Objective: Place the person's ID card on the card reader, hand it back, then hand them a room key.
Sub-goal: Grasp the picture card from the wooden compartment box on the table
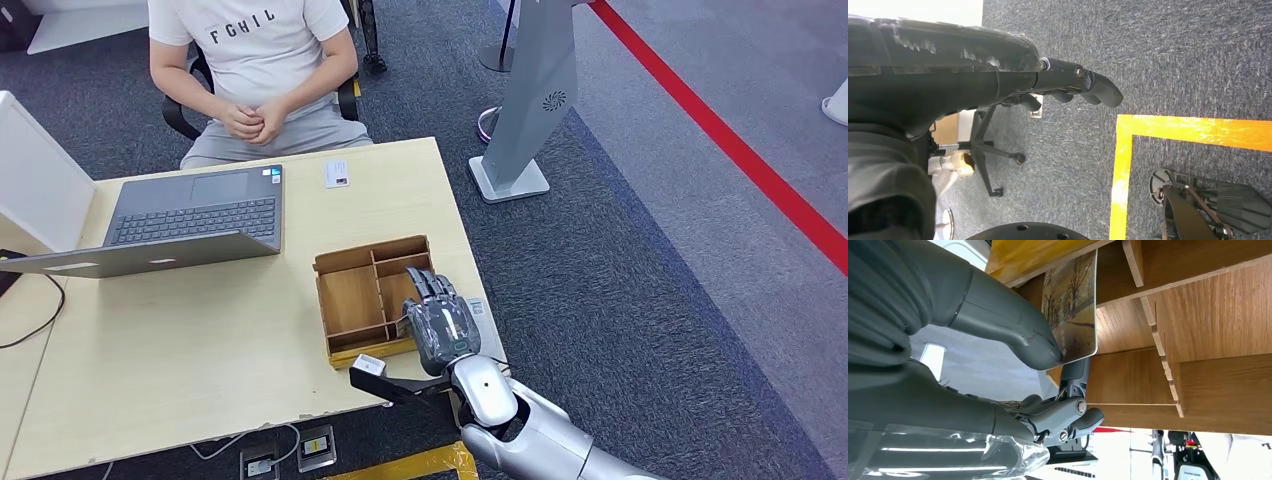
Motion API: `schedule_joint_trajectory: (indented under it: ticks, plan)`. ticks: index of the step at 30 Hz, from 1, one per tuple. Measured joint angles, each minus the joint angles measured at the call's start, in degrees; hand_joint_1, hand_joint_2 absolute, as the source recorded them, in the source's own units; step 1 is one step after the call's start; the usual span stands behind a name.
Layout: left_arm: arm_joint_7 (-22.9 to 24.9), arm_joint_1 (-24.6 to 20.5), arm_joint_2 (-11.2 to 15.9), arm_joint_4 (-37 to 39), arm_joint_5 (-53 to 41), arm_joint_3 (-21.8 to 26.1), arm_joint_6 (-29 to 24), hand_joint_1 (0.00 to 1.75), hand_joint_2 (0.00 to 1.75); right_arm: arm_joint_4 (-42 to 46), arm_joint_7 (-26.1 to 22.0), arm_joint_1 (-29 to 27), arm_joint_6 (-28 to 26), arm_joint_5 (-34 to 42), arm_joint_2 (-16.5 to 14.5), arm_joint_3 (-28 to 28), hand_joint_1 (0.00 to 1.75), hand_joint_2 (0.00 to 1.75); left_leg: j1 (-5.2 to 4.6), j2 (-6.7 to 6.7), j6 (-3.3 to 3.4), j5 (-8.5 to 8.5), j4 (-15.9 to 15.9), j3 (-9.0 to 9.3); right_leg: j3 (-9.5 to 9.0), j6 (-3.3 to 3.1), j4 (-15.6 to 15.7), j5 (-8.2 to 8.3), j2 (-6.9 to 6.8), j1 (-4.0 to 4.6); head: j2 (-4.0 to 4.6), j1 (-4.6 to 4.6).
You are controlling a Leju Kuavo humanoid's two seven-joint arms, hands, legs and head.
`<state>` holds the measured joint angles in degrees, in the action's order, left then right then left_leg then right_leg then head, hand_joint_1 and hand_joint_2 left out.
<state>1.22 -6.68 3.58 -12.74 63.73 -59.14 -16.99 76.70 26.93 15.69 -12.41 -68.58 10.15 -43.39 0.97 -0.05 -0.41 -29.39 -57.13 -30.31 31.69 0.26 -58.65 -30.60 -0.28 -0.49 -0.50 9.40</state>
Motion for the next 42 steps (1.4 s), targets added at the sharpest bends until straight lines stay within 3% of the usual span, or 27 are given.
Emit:
schedule_joint_trajectory:
  ticks: [15,21,42]
  plan:
    - [0.00,0.00,0.00,0.00,-0.03,0.00,-0.37,0.00,0.00,0.00,-1.01,-0.01,-0.73,0.70,0.02,0.00,1.75,1.75,0.00,0.00,-0.05,-0.01,0.00,0.01,0.02,-0.10,-0.06,-0.06,0.00,0.00,0.00,0.00]
    - [0.00,0.00,0.00,0.00,-0.22,0.00,-0.33,0.00,0.00,0.27,-0.56,0.01,-3.38,0.13,0.05,0.01,1.75,1.75,0.00,0.00,-0.06,-0.01,0.00,0.01,0.04,-0.14,-0.10,-0.08,0.00,0.01,0.00,0.00]
    - [0.00,0.01,0.00,0.00,-1.29,0.00,0.61,0.00,0.00,9.97,0.52,0.90,-5.00,-2.39,1.30,0.94,1.75,1.75,0.00,0.00,-0.15,0.03,-0.01,0.04,0.14,-0.20,-0.32,-0.12,0.00,0.00,0.00,0.00]
